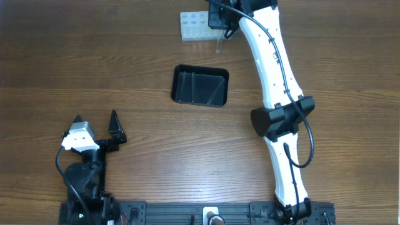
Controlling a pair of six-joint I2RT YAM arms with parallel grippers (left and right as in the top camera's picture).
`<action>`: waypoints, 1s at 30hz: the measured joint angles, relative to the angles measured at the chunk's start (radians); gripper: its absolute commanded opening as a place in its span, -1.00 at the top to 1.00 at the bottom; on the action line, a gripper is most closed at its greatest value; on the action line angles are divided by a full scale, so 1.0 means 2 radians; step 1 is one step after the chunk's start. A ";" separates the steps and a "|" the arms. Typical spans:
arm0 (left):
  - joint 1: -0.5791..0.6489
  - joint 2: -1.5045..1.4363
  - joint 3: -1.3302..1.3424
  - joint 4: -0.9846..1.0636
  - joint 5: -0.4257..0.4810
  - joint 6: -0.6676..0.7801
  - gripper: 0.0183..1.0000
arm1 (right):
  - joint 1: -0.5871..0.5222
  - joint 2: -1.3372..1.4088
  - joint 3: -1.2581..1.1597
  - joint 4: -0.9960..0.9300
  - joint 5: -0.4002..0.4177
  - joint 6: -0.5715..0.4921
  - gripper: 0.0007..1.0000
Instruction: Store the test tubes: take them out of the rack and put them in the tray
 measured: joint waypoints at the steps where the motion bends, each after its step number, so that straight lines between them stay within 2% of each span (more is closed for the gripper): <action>1: 0.000 0.000 0.000 0.000 0.000 0.000 -1.00 | 0.001 0.000 -0.001 -0.001 -0.002 0.001 0.88; 16: 0.000 0.000 0.000 0.000 0.000 0.000 -1.00 | 0.031 0.000 -0.060 -0.036 -0.012 0.044 0.83; 30: 0.000 0.000 0.000 0.000 0.000 0.000 -1.00 | 0.046 0.000 -0.165 -0.024 -0.012 0.066 0.87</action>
